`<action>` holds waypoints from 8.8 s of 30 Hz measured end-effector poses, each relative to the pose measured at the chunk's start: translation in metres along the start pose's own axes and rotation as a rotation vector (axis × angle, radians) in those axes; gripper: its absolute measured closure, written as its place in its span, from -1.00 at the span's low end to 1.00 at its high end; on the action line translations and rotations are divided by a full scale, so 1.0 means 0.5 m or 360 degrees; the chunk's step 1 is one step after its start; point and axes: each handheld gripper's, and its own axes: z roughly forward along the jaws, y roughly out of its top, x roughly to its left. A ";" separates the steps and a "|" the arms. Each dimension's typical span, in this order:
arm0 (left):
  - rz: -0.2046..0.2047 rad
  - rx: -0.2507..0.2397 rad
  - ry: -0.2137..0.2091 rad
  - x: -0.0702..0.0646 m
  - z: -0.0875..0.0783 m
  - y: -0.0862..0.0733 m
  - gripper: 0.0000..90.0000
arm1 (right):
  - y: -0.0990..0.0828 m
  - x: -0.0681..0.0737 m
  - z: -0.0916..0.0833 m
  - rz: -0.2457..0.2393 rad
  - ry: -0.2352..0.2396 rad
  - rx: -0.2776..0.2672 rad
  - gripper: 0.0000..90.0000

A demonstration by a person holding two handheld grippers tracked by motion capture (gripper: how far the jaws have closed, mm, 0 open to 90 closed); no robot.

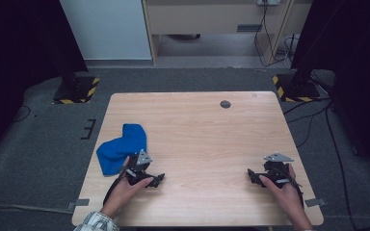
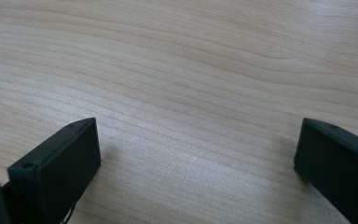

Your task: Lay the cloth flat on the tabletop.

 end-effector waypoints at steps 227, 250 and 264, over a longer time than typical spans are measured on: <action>0.0014 -0.0224 -0.0050 -0.071 0.016 0.097 0.91 | 0.169 0.168 0.041 -0.0244 0.0371 -0.0144 0.22; 0.0048 -0.0235 -0.0042 -0.074 0.013 0.100 0.90 | 0.279 0.346 0.142 -0.0539 0.0522 -0.0007 0.08; 0.0047 -0.0283 -0.0057 -0.082 0.000 0.104 0.89 | 0.261 0.318 0.062 -0.0516 0.0586 -0.0157 0.90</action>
